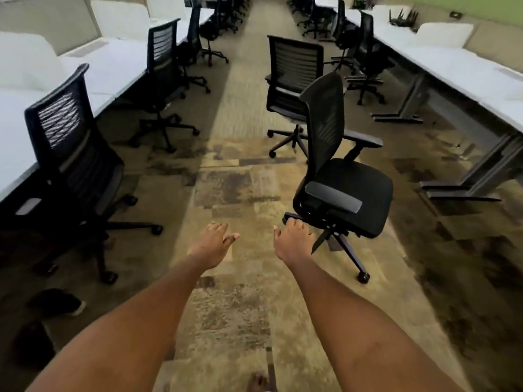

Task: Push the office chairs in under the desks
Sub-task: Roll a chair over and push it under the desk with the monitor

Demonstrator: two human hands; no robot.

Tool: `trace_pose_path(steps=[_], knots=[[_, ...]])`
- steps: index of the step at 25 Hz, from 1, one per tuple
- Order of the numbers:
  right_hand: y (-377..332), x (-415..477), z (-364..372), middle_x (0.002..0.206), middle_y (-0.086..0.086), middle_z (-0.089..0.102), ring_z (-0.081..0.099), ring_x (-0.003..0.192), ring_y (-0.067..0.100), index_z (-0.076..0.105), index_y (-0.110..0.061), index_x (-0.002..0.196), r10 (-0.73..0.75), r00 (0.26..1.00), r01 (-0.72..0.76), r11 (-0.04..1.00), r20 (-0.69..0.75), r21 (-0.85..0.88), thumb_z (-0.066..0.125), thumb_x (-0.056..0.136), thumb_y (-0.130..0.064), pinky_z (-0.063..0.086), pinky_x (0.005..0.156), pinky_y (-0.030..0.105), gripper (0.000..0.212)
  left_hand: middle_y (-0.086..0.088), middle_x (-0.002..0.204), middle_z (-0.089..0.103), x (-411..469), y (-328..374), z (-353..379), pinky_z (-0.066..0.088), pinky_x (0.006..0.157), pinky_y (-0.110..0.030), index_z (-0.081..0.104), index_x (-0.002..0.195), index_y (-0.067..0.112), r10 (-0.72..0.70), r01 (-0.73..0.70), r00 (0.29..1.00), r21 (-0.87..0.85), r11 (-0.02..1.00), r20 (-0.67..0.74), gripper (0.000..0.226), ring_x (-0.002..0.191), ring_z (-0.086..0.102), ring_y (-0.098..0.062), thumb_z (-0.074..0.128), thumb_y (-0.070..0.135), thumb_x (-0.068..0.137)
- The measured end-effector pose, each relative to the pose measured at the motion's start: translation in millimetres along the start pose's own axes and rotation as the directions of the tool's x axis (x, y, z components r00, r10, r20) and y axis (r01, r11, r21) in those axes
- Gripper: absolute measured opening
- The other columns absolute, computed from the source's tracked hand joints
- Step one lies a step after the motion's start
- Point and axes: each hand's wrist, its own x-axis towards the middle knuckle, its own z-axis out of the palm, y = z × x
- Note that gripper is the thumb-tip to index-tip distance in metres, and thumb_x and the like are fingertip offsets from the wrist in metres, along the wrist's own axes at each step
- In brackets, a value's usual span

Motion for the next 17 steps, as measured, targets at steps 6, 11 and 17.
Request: trace_pose_path(steps=[6, 11, 17], knots=[[-75.5, 124.5, -6.5, 0.131, 0.014, 0.050, 0.042, 0.122, 0.032, 0.046, -0.008, 0.129, 0.022, 0.999, -0.023, 0.999, -0.040, -0.034, 0.029, 0.099, -0.050, 0.034, 0.099, 0.050, 0.055, -0.018, 0.147, 0.040, 124.2, -56.3, -40.8, 0.026, 0.113, -0.039, 0.036, 0.142, 0.003, 0.016, -0.015, 0.997, -0.015, 1.000, 0.070, 0.064, 0.140, 0.031, -0.030, 0.034, 0.049, 0.098], [-127.0, 237.6, -13.6, 0.119, 0.012, 0.057, 0.049, 0.112, 0.031, 0.055, -0.008, 0.117, 0.133, 0.968, -0.144, 0.989, -0.215, -0.034, 0.033, 0.098, -0.049, 0.038, 0.090, 0.048, 0.050, -0.019, 0.131, 0.054, 271.5, -93.8, -86.7, 0.037, 0.104, -0.040, 0.048, 0.131, 0.002, 0.204, -0.205, 0.977, 0.007, 0.979, 0.070, 0.057, 0.126, 0.046, -0.033, 0.036, 0.047, 0.098], [-182.5, 350.2, -62.7, 0.124, 0.013, 0.054, 0.046, 0.116, 0.031, 0.052, -0.006, 0.124, 0.307, 0.898, -0.318, 0.948, -0.315, 0.019, 0.033, 0.098, -0.048, 0.037, 0.097, 0.051, 0.053, -0.016, 0.140, 0.048, 427.2, -103.7, -165.5, 0.036, 0.108, -0.041, 0.042, 0.139, 0.007, 0.327, -0.335, 0.938, 0.055, 0.941, 0.118, 0.057, 0.131, 0.042, -0.031, 0.039, 0.046, 0.097]])
